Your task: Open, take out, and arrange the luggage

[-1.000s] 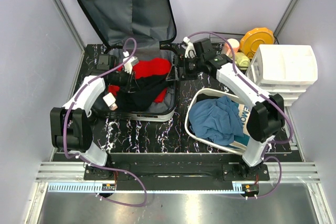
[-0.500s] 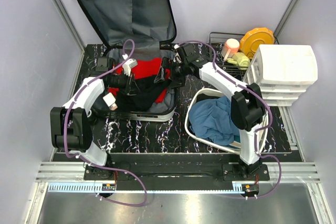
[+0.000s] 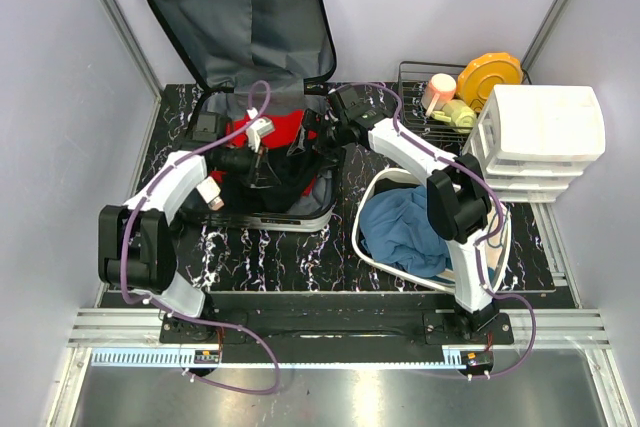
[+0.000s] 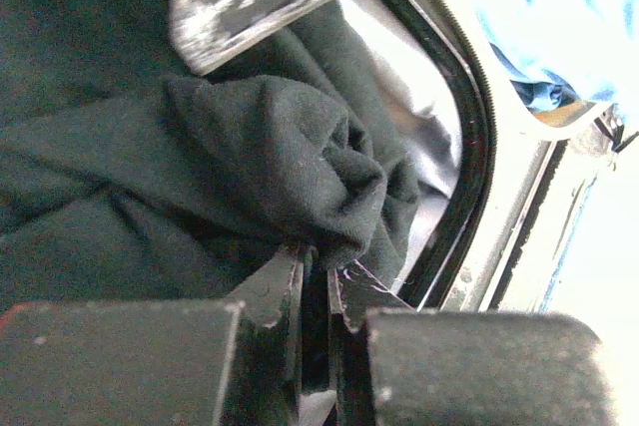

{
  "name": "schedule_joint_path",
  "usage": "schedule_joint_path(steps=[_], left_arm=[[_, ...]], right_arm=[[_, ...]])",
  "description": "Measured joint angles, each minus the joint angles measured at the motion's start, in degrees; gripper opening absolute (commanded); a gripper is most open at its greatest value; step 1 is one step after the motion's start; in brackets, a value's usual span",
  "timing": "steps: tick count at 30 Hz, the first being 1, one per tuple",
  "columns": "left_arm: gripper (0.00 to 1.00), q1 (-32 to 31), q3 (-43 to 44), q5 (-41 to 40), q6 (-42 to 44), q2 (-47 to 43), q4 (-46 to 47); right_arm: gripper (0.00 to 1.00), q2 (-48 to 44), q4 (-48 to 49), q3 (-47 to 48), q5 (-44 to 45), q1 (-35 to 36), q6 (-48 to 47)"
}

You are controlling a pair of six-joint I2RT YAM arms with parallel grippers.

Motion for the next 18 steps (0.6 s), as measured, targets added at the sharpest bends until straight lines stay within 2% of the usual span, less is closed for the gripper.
schedule_joint_path(steps=[6,14,18], left_arm=[[0.03,-5.66,-0.39,-0.57,-2.56,1.40,4.50],[0.04,-5.44,-0.22,-1.40,-8.81,7.04,9.31],[0.04,-5.44,0.07,-1.38,-11.21,7.02,11.30]], right_arm=[[1.00,0.02,1.66,-0.26,-1.46,-0.02,-0.33],[1.00,-0.61,10.34,-4.76,-5.40,-0.02,-0.87],[0.93,-0.61,10.40,-4.79,-5.70,-0.02,-1.33]])
